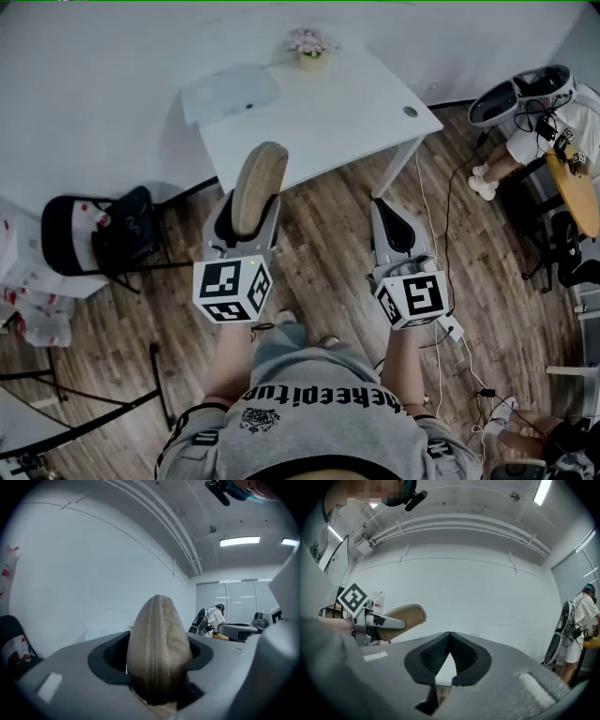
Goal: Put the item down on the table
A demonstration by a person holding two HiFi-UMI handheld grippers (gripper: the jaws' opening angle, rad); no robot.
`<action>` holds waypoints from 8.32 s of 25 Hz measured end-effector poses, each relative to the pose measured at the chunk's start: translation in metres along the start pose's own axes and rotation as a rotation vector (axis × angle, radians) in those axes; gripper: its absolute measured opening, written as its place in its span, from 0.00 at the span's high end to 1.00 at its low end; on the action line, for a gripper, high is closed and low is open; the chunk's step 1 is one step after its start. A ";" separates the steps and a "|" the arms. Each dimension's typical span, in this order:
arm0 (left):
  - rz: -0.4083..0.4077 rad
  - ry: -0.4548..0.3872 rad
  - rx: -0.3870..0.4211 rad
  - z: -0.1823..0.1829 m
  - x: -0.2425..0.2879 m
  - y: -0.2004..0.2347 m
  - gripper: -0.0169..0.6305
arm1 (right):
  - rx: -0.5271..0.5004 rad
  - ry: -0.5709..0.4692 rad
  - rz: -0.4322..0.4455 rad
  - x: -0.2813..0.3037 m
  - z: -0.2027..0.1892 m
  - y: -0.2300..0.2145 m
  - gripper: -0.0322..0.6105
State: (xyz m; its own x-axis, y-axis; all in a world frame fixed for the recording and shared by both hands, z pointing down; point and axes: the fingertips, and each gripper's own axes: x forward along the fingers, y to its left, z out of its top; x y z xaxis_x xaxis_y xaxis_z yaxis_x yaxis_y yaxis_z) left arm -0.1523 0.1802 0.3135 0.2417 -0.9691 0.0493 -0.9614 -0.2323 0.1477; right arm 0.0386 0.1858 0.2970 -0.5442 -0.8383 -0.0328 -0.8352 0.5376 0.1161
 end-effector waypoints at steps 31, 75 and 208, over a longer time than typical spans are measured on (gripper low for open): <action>-0.068 -0.034 0.007 0.012 0.042 0.051 0.50 | 0.009 -0.007 -0.081 0.056 -0.005 0.005 0.95; 0.068 -0.071 0.016 0.030 0.256 0.006 0.50 | 0.032 -0.037 0.098 0.210 -0.028 -0.189 0.95; 0.022 0.333 0.171 -0.131 0.451 0.053 0.95 | 0.123 0.216 0.033 0.328 -0.127 -0.263 0.95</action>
State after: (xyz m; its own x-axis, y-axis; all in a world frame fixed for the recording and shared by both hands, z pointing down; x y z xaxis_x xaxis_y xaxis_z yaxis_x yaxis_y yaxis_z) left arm -0.0768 -0.2581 0.4727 0.2229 -0.9006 0.3732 -0.9682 -0.2492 -0.0232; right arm 0.0897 -0.2415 0.3821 -0.5529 -0.8128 0.1836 -0.8277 0.5610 -0.0090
